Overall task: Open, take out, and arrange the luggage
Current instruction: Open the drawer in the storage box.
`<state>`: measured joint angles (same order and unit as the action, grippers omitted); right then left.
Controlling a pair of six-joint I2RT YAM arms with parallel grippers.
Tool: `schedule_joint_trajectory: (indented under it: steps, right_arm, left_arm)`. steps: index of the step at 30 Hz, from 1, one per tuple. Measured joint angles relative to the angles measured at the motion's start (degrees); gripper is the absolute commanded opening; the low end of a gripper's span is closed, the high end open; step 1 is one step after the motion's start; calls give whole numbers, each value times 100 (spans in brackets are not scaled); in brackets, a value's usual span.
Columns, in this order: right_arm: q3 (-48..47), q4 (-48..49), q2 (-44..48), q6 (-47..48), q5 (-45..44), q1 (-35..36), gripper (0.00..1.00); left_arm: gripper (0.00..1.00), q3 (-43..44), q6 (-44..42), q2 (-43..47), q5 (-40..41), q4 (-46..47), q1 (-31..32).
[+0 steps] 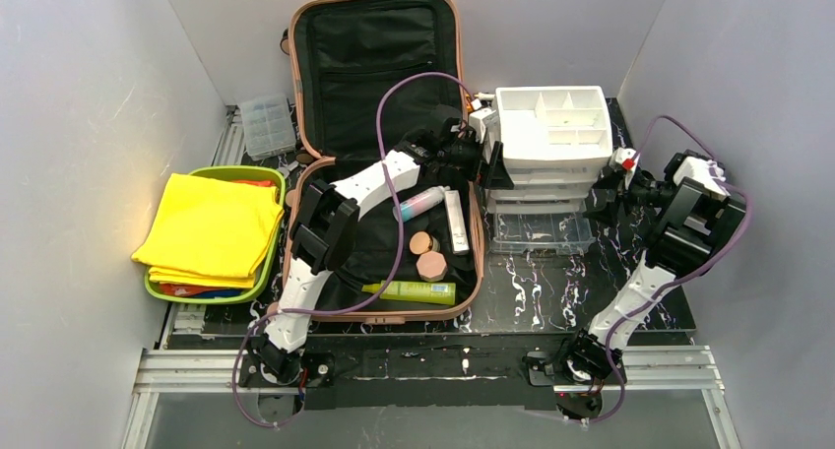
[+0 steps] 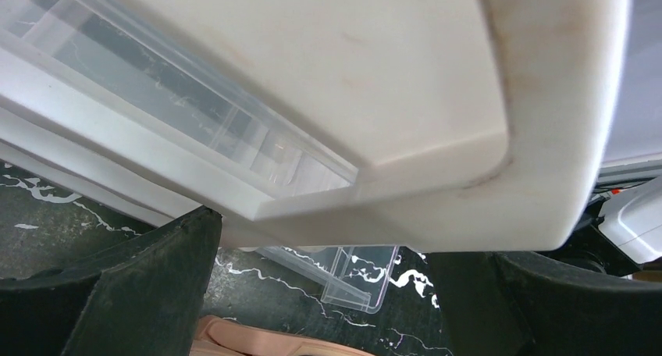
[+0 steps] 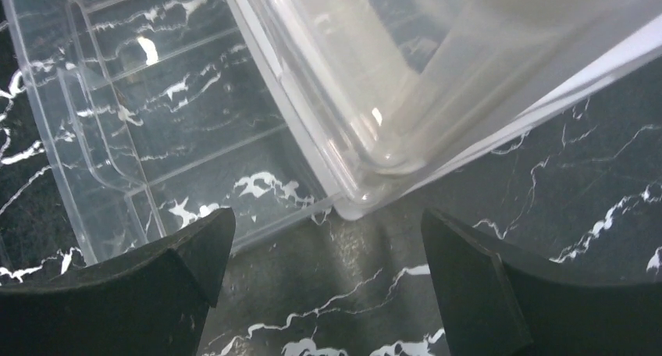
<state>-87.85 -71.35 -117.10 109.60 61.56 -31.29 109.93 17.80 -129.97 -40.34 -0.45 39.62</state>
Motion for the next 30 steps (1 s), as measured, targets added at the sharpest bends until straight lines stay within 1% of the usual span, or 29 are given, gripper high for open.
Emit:
schedule_joint_trajectory:
  steps: [3, 5, 8, 14, 18, 22, 27, 30]
  right_arm:
    - [531, 942, 391, -914, -444, 9, 98]
    - [721, 1276, 592, -1333, -608, 9, 98]
    - [743, 1445, 713, -1650, -800, 15, 98]
    - [643, 1228, 723, -1685, -1005, 15, 98]
    - [260, 743, 691, -1665, -1244, 13, 98]
    - [-96, 422, 688, -1635, -1272, 28, 98]
    - [70, 658, 800, -1805, -1084, 33, 98]
    - [236, 835, 901, -1902, -903, 37, 98]
  left_arm:
    - [98, -52, 17, 20, -4, 59, -2]
    - [98, -92, 28, 33, -13, 111, -2]
    - [98, -162, 61, 57, -35, 203, -2]
    - [98, -356, 61, 214, 76, 190, 2]
    - [98, -358, -70, 339, 538, -166, 26]
    - [98, -358, -144, 507, 949, -551, 26]
    - [98, -461, -50, 671, 966, -717, 22]
    - [98, -557, 44, 686, 909, -601, 37]
